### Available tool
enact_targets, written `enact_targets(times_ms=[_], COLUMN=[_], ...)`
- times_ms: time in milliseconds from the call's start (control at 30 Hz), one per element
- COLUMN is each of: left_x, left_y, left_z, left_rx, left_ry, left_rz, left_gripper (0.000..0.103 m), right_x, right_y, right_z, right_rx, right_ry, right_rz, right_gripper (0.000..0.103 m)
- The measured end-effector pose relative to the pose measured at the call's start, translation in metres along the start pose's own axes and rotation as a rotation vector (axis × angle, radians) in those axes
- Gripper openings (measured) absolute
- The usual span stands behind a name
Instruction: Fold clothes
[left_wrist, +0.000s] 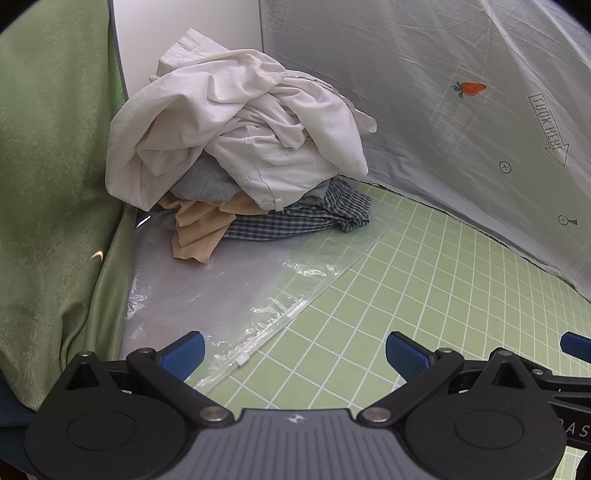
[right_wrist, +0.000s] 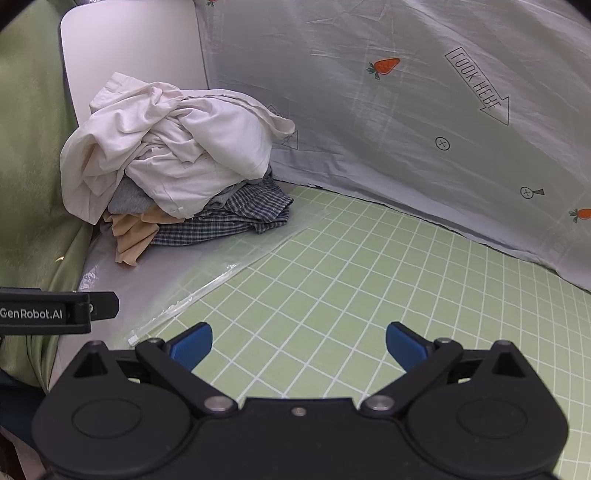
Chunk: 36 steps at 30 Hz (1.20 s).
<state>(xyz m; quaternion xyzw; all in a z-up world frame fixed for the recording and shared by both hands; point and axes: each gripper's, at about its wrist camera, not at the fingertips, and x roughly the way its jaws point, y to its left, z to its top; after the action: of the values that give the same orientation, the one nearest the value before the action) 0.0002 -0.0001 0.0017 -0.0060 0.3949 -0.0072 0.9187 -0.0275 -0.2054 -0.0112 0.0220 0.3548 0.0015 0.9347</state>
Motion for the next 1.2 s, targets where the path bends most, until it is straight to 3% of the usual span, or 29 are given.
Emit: enact_targets(times_ms=[1200], left_x=[0.0004], left_y=[-0.0061], left_z=[-0.0002], left_rx=[0.006], left_ry=[0.007], left_rz=[-0.002], left_gripper=[0.103], right_x=[-0.0017], right_y=[-0.0032], right_z=[-0.0025], right_rx=[0.014], right_ry=[0.005], right_rz=[0.000], right_gripper=[0.102])
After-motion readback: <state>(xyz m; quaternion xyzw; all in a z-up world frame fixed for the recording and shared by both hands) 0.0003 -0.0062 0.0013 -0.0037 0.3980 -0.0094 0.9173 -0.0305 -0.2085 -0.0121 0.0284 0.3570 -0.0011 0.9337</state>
